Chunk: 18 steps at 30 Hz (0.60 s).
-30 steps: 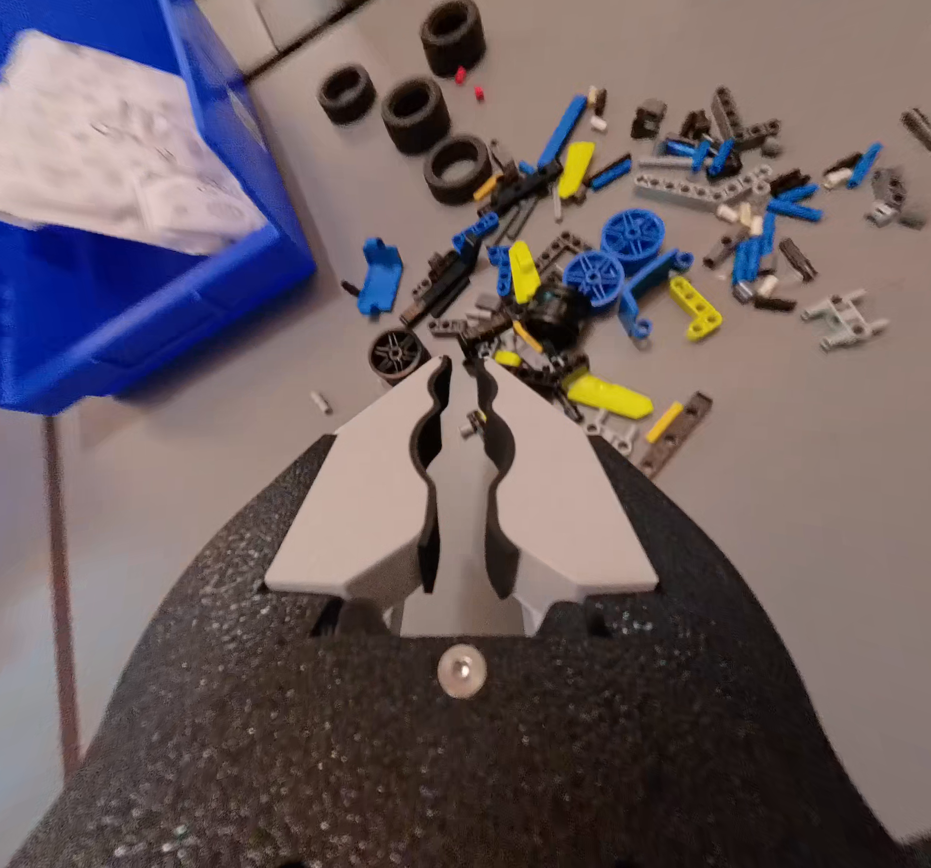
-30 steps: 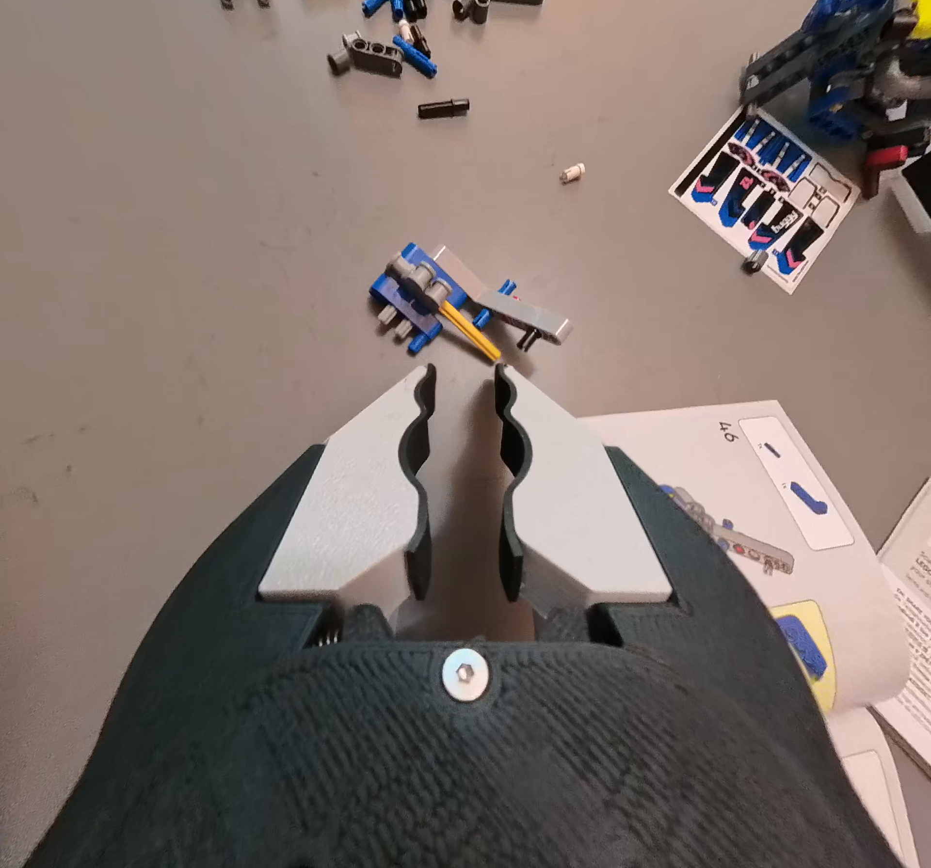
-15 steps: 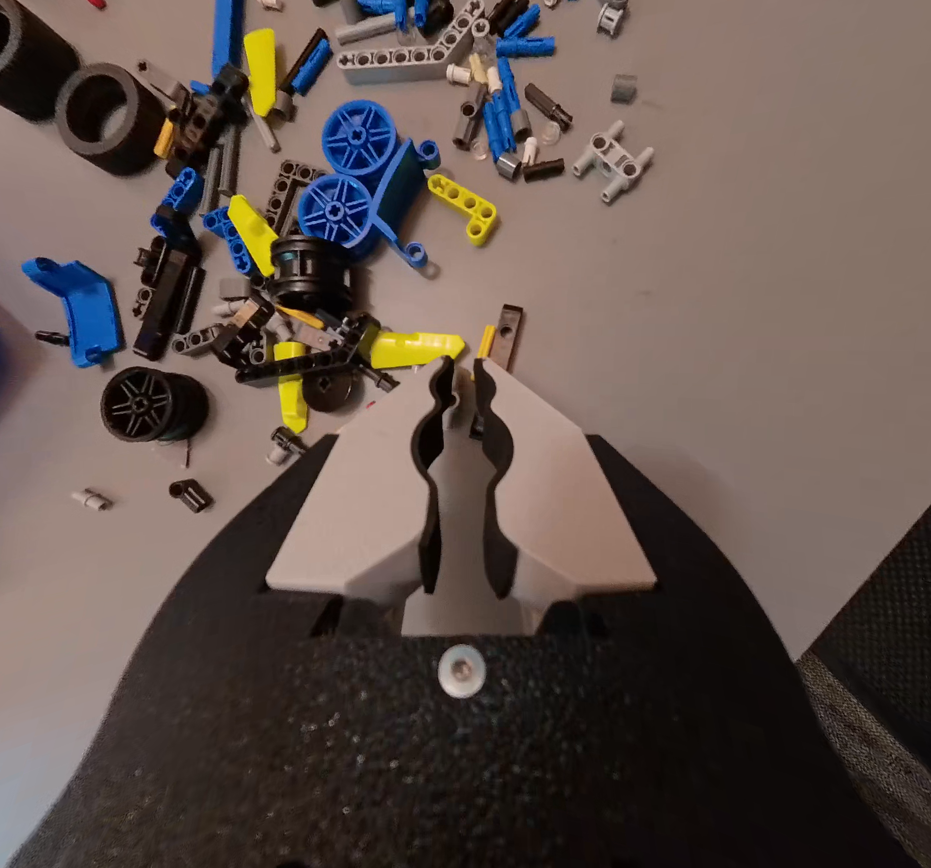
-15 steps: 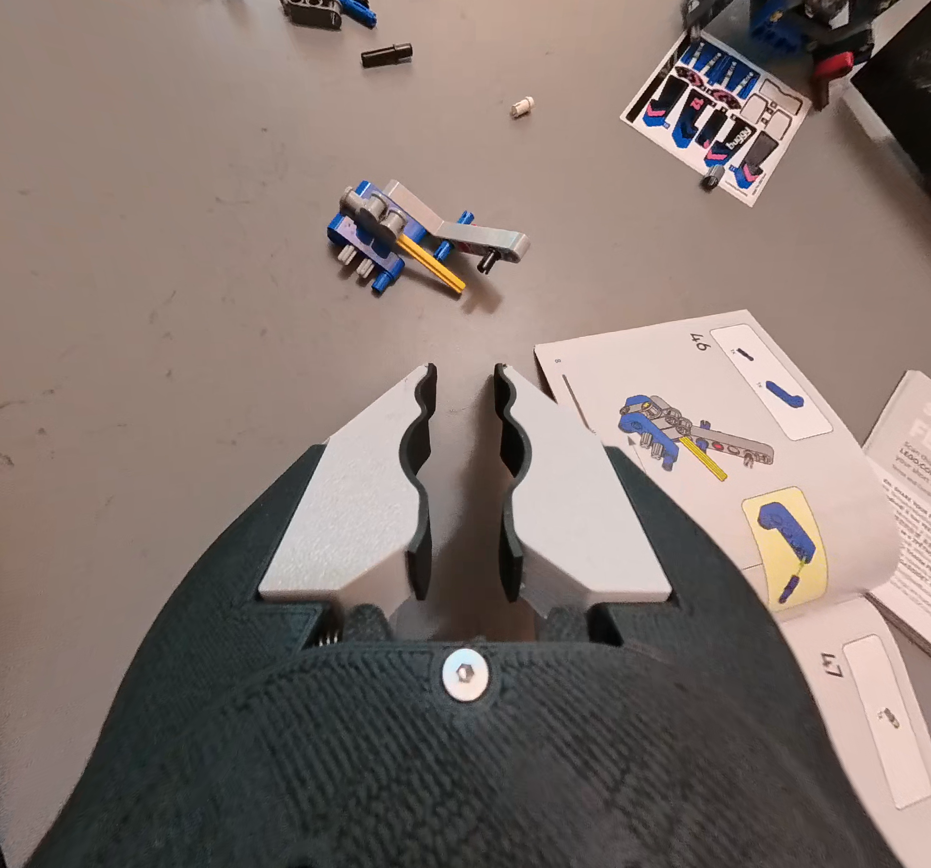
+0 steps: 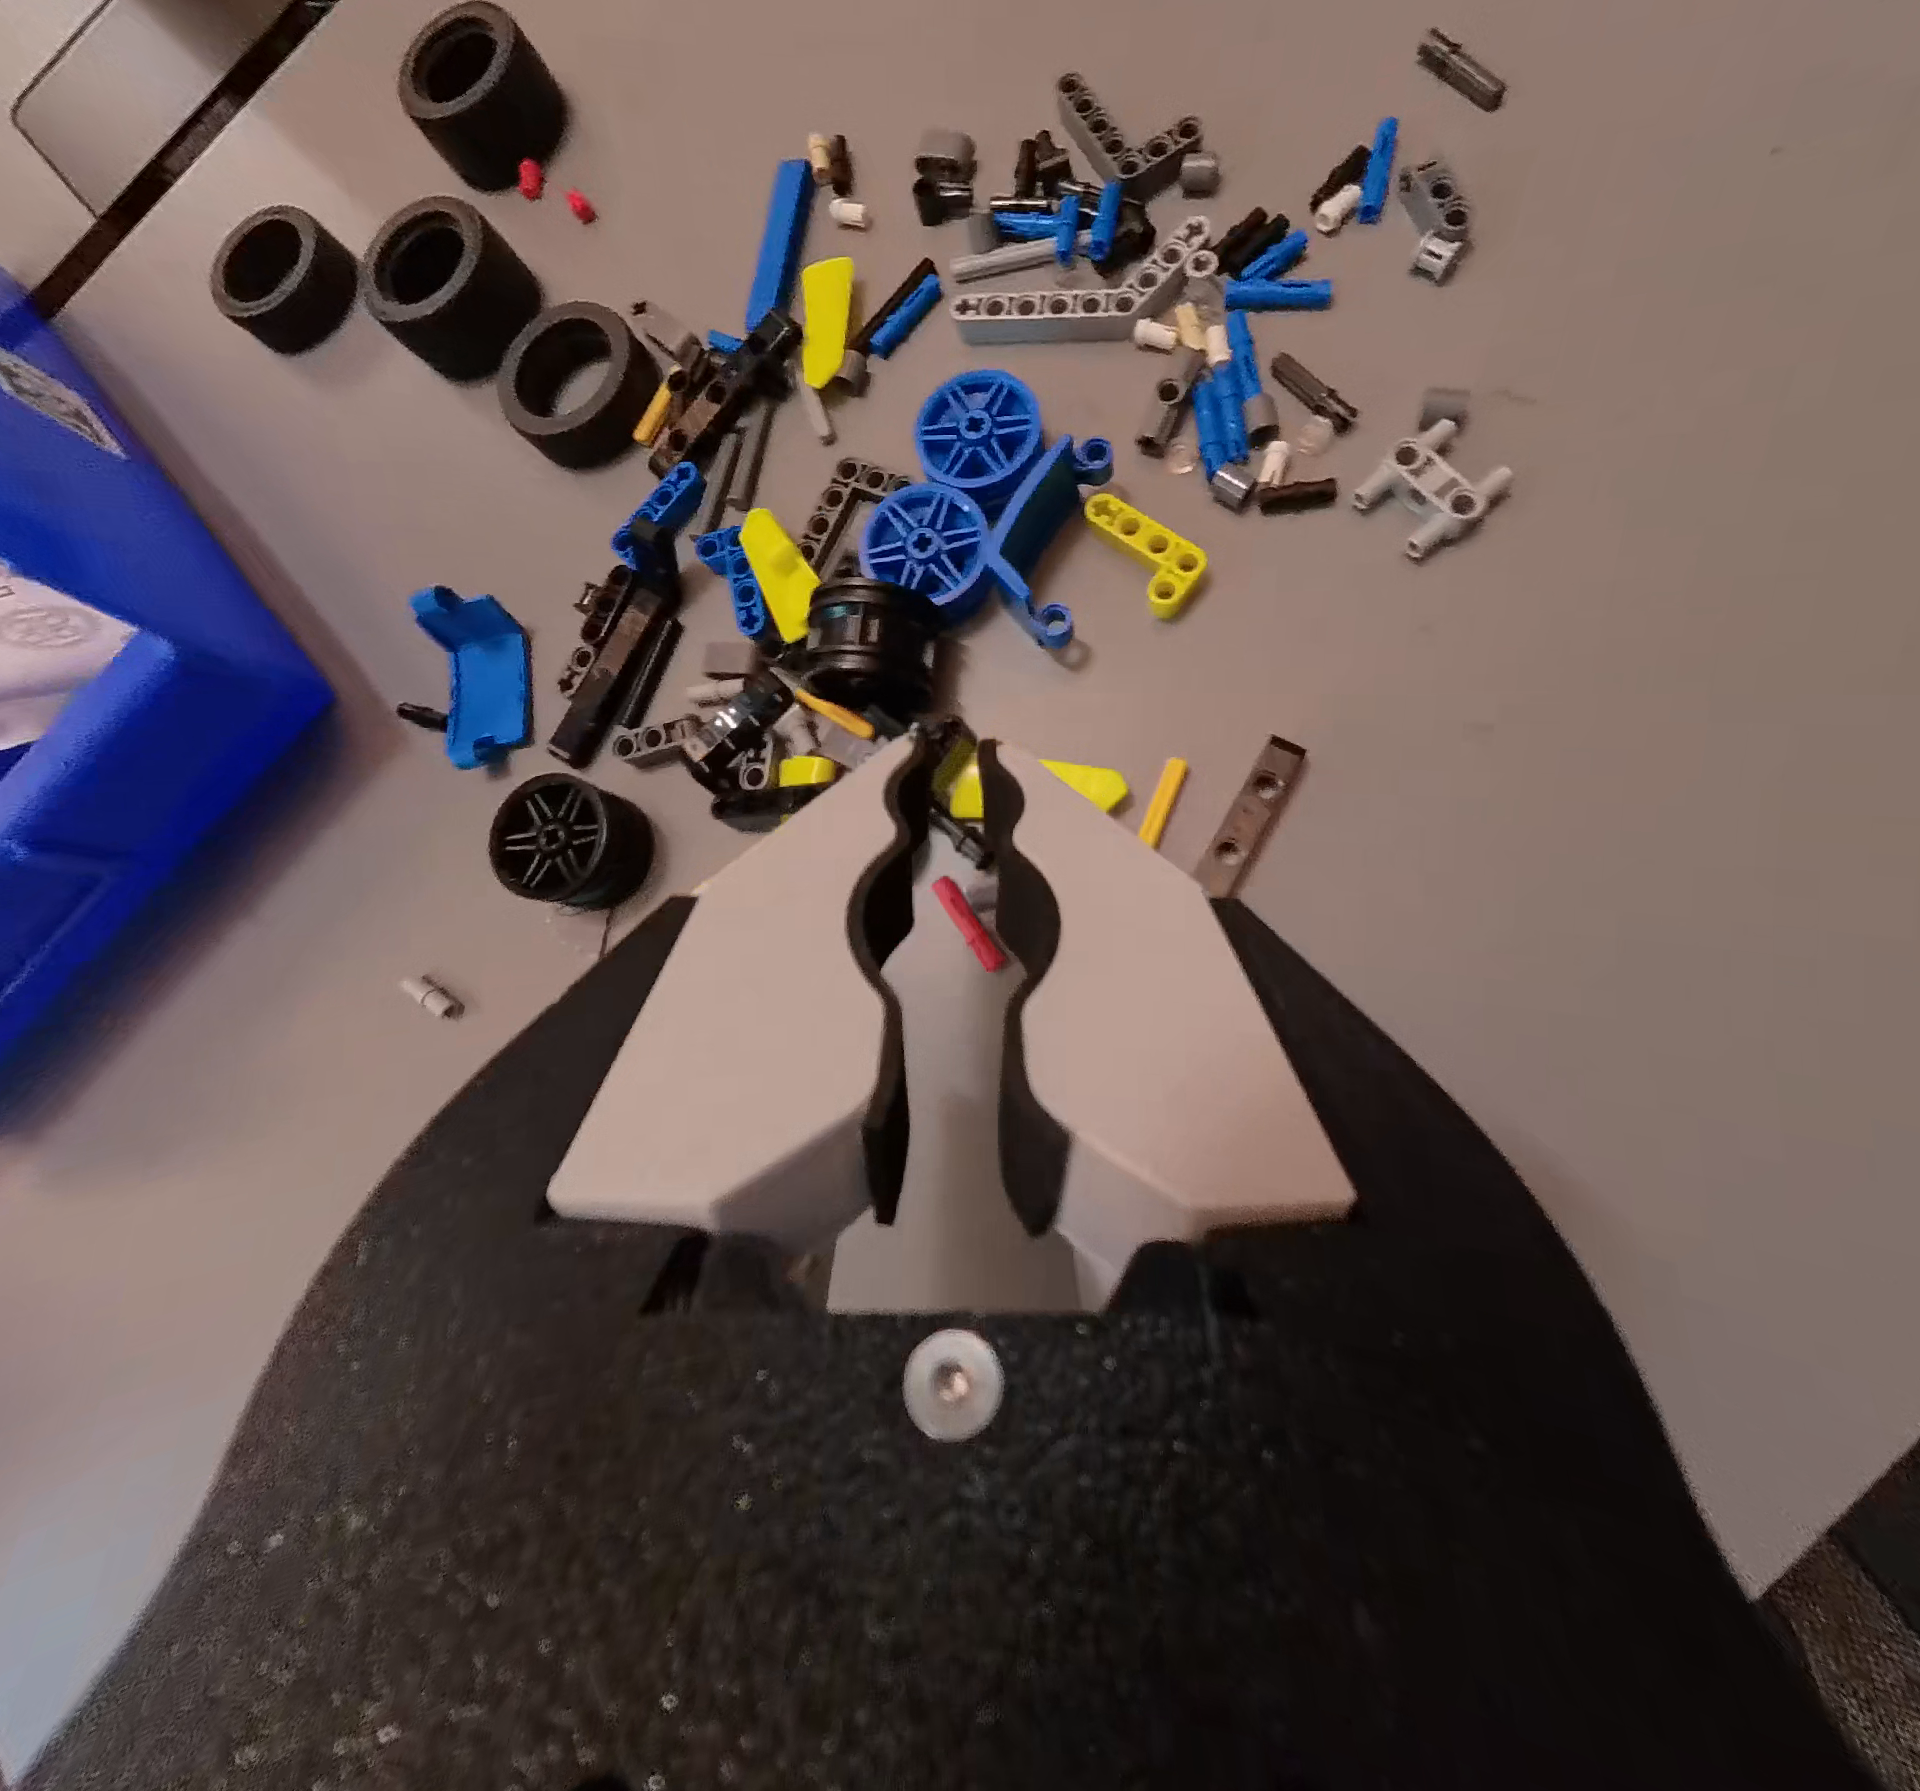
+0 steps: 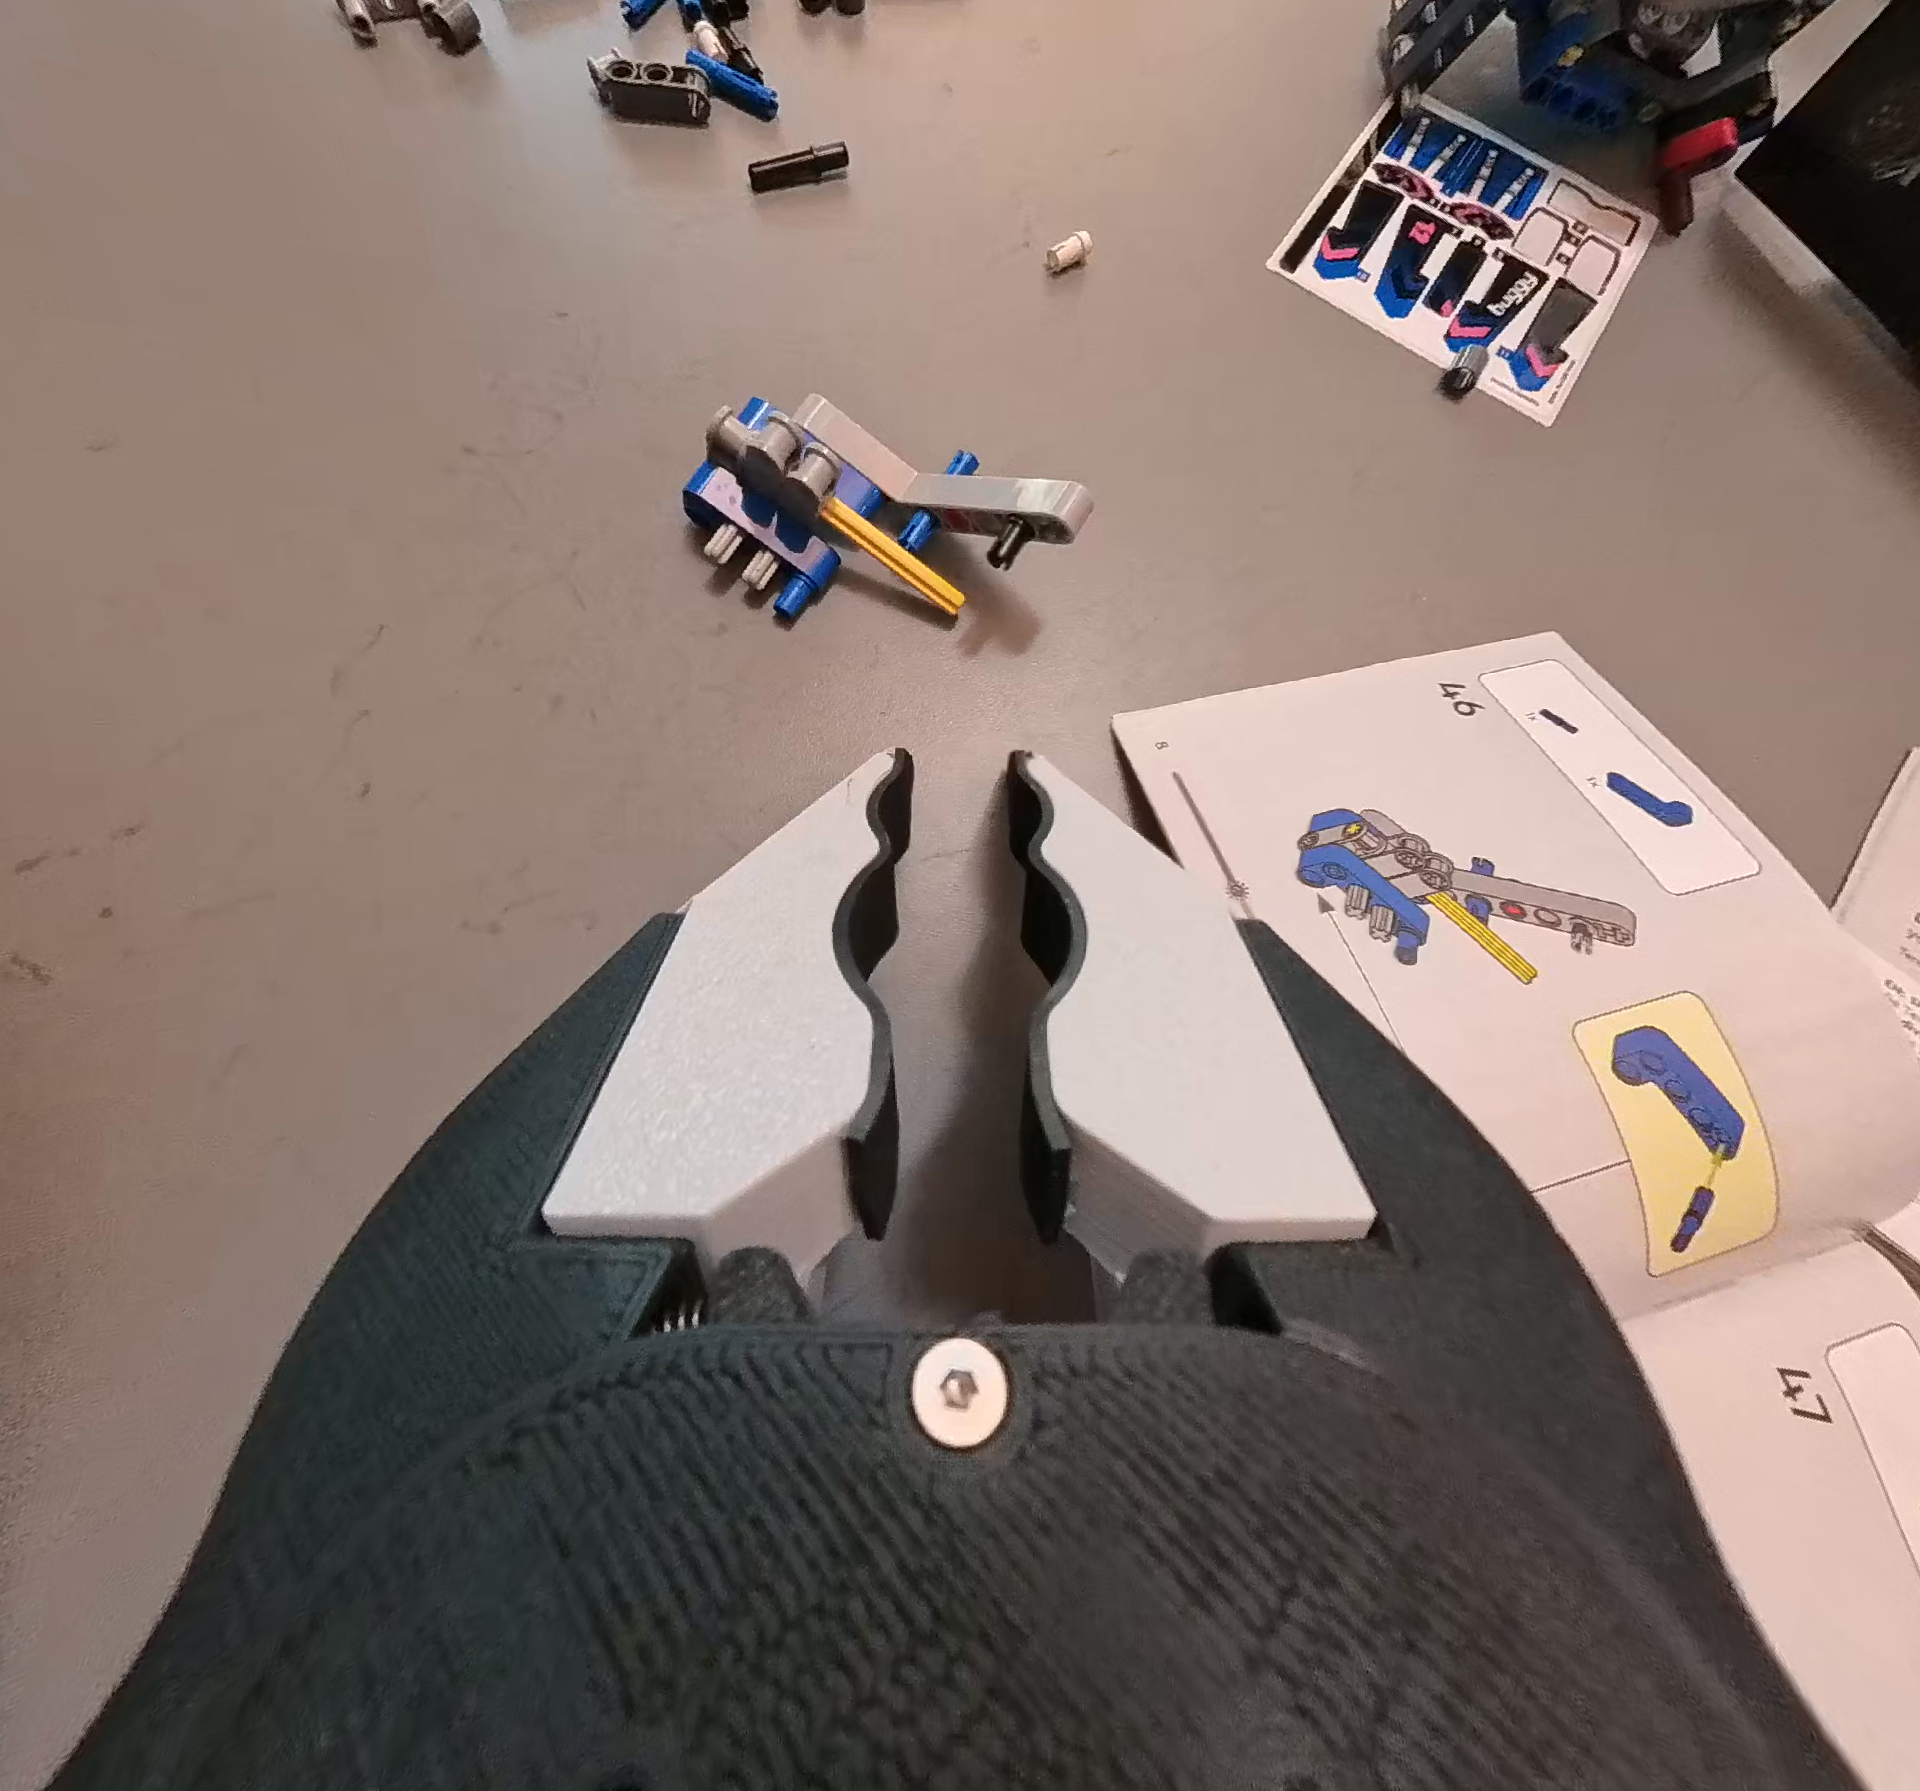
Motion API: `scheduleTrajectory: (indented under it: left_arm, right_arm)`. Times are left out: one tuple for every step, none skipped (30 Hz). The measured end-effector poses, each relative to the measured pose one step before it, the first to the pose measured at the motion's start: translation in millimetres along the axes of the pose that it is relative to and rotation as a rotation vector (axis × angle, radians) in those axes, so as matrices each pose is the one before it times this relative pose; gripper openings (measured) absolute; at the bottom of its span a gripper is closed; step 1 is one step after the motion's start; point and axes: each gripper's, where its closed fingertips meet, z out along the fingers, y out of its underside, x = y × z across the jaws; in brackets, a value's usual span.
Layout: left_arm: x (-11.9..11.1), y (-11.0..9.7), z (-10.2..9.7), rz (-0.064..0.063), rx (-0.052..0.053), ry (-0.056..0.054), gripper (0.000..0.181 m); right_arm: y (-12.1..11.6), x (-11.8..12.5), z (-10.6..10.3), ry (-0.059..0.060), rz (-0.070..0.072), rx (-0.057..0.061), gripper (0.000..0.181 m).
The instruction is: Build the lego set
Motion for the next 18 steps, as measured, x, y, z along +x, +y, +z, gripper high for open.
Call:
scheduleTrajectory:
  left_arm:
    - [0.71, 0.14, 0.33, 0.0011, -0.0021, 0.0070, 0.006]
    - [1.18, -0.23, 0.31, 0.0048, 0.0036, 0.0048, 0.006]
    - [1.04, -0.78, 0.47, 0.0068, 0.0110, 0.0006, 0.006]
    - [2.02, -0.69, 0.87, 0.0045, 0.0125, 0.0073, 0.006]
    - [2.46, -0.36, 1.24, 0.0005, 0.0090, 0.0128, 0.006]
    - [1.39, 0.07, 1.27, -0.0005, 0.0034, 0.0095, 0.006]
    - [0.46, 0.61, 1.04, -0.0001, -0.0037, 0.0055, 0.006]
    - [-0.02, 1.00, 0.61, -0.0006, -0.0101, 0.0050, 0.006]
    - [-0.45, 0.42, 0.16, 0.0011, -0.0102, 0.0024, 0.006]
    - [-0.48, -0.28, -0.27, 0.0050, -0.0047, -0.0003, 0.006]
    - [-0.13, -1.02, -0.65, 0.0061, 0.0006, 0.0012, 0.006]
    - [0.38, -1.19, -0.68, 0.0025, 0.0040, 0.0037, 0.006]
    - [0.37, -1.22, -0.70, -0.0022, 0.0060, 0.0034, 0.006]
    - [0.03, -0.78, -0.36, -0.0050, 0.0060, 0.0010, 0.006]
    - [0.06, -0.13, -0.17, -0.0051, 0.0037, 0.0004, 0.006]
    - [0.28, 0.64, 0.22, -0.0044, 0.0005, 0.0007, 0.006]
    - [0.34, 1.05, 0.41, -0.0036, -0.0024, 0.0007, 0.006]
    - [0.34, 1.30, 0.58, -0.0020, -0.0046, 0.0008, 0.006]
  right_arm:
    - [-0.10, -0.52, 0.05, 0.0028, -0.0078, 0.0004, 0.016]
    - [-0.19, -0.45, 0.17, 0.0025, -0.0070, 0.0003, 0.015]
    - [-0.26, -0.53, 0.21, -0.0005, -0.0035, -0.0001, 0.014]
    - [-0.12, -0.36, 0.32, -0.0017, 0.0002, -0.0005, 0.013]
    - [-0.13, 0.14, 0.18, 0.0008, 0.0018, -0.0001, 0.013]
    - [0.00, 0.17, -0.04, 0.0024, -0.0005, 0.0001, 0.013]
    - [-0.06, 0.12, 0.03, 0.0018, -0.0012, 0.0001, 0.014]
    - [0.09, -0.01, -0.02, 0.0017, -0.0022, 0.0001, 0.014]
    - [-0.06, -0.06, 0.01, 0.0009, -0.0019, 0.0001, 0.013]
    - [0.02, -0.24, -0.01, -0.0019, -0.0004, -0.0001, 0.013]
    - [0.09, -0.44, 0.13, -0.0051, 0.0015, -0.0004, 0.012]
    - [-0.01, -0.33, 0.03, -0.0067, 0.0043, -0.0005, 0.011]
    - [0.09, -0.05, 0.08, -0.0053, 0.0061, -0.0004, 0.011]
    - [0.08, 0.16, 0.06, -0.0034, 0.0055, -0.0003, 0.012]
    - [-0.06, 0.21, 0.01, -0.0018, 0.0034, -0.0001, 0.012]
    - [0.05, -0.09, -0.01, -0.0019, 0.0020, -0.0001, 0.012]
    - [-0.03, 0.15, 0.10, -0.0012, 0.0023, -0.0002, 0.012]
    - [-0.08, -0.03, 0.13, -0.0012, 0.0018, -0.0001, 0.012]
